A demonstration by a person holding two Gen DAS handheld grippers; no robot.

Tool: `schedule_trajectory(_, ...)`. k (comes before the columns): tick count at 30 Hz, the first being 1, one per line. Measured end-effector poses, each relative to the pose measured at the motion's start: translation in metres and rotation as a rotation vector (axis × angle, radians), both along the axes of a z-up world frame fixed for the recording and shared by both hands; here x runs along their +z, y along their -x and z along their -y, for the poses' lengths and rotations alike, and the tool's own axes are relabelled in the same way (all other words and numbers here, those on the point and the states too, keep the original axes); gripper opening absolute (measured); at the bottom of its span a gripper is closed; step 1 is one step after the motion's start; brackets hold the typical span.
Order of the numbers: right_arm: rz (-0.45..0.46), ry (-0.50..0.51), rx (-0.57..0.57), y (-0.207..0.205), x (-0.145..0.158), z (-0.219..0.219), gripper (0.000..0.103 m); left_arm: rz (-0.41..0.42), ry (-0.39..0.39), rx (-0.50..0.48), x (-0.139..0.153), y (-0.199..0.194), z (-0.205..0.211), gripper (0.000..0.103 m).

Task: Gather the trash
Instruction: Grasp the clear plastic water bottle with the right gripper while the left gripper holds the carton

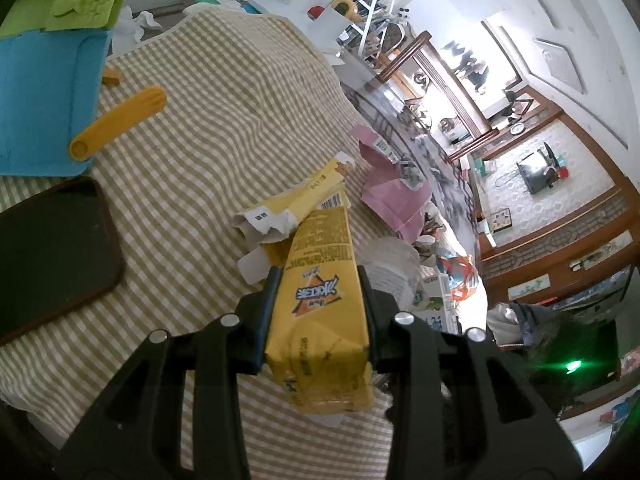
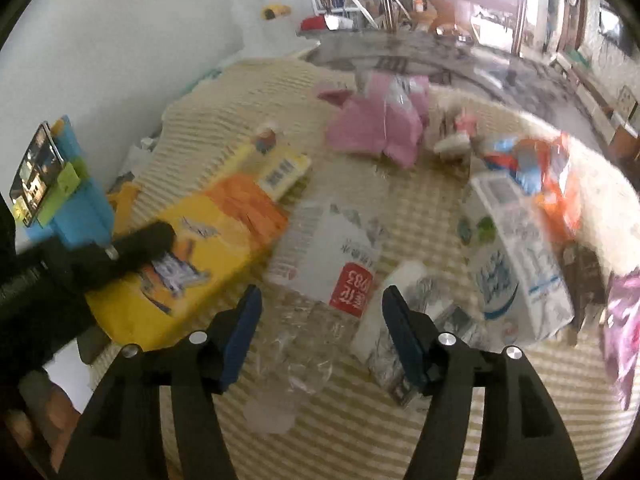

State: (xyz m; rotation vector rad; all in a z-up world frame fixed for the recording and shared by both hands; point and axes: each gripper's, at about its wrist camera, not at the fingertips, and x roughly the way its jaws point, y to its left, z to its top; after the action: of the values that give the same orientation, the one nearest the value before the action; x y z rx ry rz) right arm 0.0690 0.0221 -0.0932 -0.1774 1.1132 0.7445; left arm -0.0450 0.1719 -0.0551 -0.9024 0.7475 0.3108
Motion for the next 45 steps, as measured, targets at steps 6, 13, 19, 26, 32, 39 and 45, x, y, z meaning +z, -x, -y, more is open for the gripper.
schedule_trajectory(6, 0.024, 0.005, 0.028, 0.005, -0.001, -0.003, 0.049, -0.006, -0.006, -0.006, 0.000, 0.000, 0.000, 0.035)
schedule_trajectory(13, -0.022, -0.053, 0.037, 0.012, 0.011, 0.040, 0.049, -0.046, -0.008, -0.060, -0.004, -0.010, 0.007, 0.035)
schedule_trajectory(19, -0.052, -0.020, 0.073, 0.033, 0.017, 0.090, 0.049, -0.099, -0.051, -0.148, -0.008, -0.023, 0.024, 0.051)
schedule_trajectory(26, -0.109, -0.012, 0.037, 0.039, 0.000, 0.122, 0.052, -0.183, -0.103, -0.213, -0.016, -0.036, 0.036, 0.063)
schedule_trajectory(32, -0.143, -0.096, -0.010, 0.026, 0.003, 0.126, 0.052, -0.207, -0.177, -0.307, -0.014, -0.042, 0.054, 0.063)
schedule_trajectory(39, -0.268, -0.135, -0.025, 0.015, -0.021, 0.115, 0.061, -0.227, -0.202, -0.322, -0.014, -0.045, 0.057, 0.063)
schedule_trajectory(45, -0.188, -0.167, -0.015, 0.019, -0.002, 0.119, 0.046, -0.226, -0.214, -0.339, -0.014, -0.047, 0.061, 0.063)
